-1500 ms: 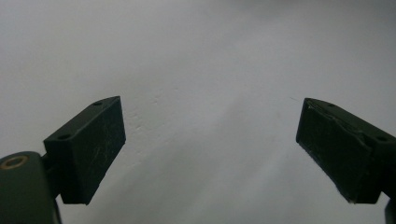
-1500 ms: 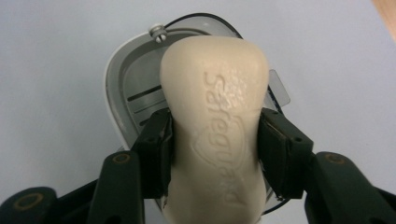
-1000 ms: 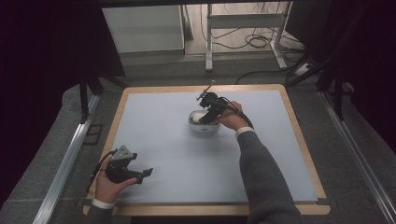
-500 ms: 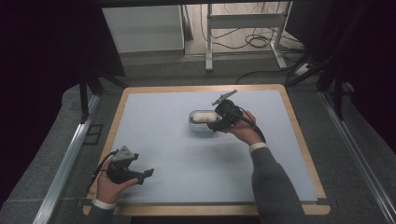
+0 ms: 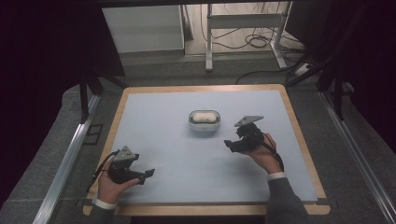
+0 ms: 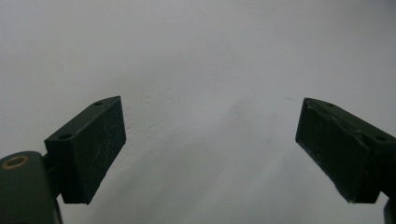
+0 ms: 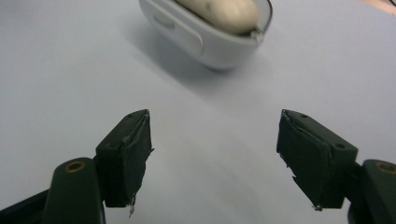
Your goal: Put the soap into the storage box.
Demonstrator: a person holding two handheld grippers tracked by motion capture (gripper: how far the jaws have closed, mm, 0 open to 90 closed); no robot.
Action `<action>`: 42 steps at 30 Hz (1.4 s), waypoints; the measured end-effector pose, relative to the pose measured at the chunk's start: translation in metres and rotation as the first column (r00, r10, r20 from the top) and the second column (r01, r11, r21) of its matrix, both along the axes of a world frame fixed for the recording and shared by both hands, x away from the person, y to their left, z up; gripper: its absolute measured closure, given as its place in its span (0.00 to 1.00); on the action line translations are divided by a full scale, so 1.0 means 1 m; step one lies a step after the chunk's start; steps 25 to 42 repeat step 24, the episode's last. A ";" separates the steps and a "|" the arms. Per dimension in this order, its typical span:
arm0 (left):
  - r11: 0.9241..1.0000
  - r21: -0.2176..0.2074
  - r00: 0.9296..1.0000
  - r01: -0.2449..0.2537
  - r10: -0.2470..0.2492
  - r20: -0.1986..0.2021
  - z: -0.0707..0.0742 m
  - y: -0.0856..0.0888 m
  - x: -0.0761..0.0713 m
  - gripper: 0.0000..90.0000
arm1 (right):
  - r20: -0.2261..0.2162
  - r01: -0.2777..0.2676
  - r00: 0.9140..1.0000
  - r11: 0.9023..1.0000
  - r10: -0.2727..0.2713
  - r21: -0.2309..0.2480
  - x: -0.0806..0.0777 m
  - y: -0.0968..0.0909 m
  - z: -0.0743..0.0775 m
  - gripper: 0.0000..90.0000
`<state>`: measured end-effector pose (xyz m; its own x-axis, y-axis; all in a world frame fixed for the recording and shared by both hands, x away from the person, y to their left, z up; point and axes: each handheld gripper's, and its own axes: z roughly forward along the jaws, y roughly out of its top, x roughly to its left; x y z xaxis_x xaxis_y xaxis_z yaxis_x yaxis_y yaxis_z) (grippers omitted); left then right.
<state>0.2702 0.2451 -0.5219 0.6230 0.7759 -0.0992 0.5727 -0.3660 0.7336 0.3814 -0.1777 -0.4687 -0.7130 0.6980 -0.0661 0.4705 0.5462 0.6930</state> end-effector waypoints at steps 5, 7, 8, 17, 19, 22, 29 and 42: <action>1.000 0.006 1.000 0.002 -0.002 -0.001 -0.001 -0.001 0.000 0.10 | 0.013 0.030 0.999 0.999 -0.030 0.012 -0.017 -0.018 -0.007 0.28; 1.000 0.009 1.000 0.002 -0.002 0.000 -0.001 -0.001 0.000 0.10 | 0.020 0.046 0.999 0.999 -0.046 0.022 -0.024 -0.025 -0.009 0.28; 1.000 0.009 1.000 0.000 0.000 0.000 -0.001 0.000 0.000 0.10 | 0.019 0.052 0.998 0.998 -0.052 0.027 -0.027 -0.029 -0.010 0.28; 1.000 0.011 1.000 -0.011 0.011 0.001 0.000 0.001 0.000 0.10 | 0.012 0.088 0.996 0.995 -0.088 0.035 -0.043 -0.048 -0.024 0.27; 1.000 0.012 1.000 -0.011 0.011 0.002 0.001 0.001 0.000 0.10 | 0.015 0.089 0.996 0.996 -0.089 0.021 -0.043 -0.048 -0.024 0.27; 1.000 0.012 1.000 -0.008 0.008 0.002 0.000 0.001 0.000 0.10 | 0.027 0.099 0.995 0.995 -0.099 0.028 -0.044 -0.048 -0.024 0.27; 1.000 0.014 1.000 -0.005 0.005 0.001 0.000 0.001 0.000 0.10 | 0.031 0.100 0.994 0.995 -0.101 0.030 -0.044 -0.048 -0.024 0.27; 1.000 0.014 1.000 -0.005 0.005 0.001 0.000 0.001 0.000 0.10 | 0.031 0.100 0.994 0.995 -0.101 0.030 -0.044 -0.048 -0.024 0.27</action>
